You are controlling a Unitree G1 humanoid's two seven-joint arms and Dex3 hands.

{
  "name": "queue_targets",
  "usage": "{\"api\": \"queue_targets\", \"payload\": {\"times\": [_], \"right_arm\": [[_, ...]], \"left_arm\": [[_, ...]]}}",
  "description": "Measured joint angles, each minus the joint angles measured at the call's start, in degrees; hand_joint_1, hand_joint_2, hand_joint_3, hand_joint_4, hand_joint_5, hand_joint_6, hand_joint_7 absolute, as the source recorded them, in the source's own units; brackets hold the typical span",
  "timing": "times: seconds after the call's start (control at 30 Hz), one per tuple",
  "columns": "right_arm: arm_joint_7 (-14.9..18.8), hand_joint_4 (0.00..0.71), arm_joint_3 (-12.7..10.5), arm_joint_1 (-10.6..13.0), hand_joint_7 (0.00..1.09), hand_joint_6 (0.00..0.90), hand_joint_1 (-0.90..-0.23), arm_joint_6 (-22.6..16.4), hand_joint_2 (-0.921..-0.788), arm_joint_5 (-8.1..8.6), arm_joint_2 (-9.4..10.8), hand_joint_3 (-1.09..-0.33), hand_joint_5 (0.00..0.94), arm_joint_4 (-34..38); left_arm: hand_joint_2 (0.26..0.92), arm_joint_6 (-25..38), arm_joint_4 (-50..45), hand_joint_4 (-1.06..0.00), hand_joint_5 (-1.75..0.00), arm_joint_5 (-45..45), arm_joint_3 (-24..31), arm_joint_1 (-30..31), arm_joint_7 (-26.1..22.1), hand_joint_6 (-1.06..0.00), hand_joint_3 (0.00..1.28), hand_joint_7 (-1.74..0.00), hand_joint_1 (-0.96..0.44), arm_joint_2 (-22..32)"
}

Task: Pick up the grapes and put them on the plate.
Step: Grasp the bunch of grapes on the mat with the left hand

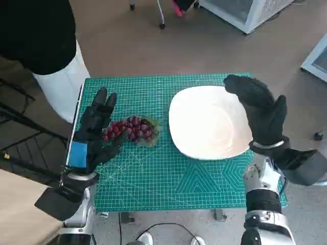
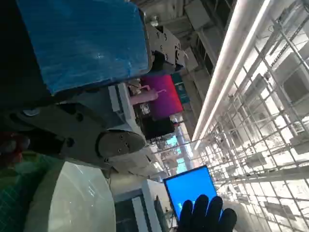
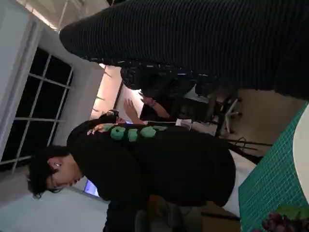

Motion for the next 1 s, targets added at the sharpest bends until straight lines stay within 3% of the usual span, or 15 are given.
{"api": "queue_targets", "payload": {"times": [1.0], "right_arm": [[0.17, 0.333, 0.12, -0.3, 0.0, 0.421, -0.599, -0.01, -0.921, -0.01, -0.02, -0.568, 0.0, 0.54]], "left_arm": [[0.921, 0.01, -0.04, -0.34, 0.0, -0.02, -0.01, 0.02, -0.01, -0.31, 0.3, -0.06, -0.2, 0.0]]}}
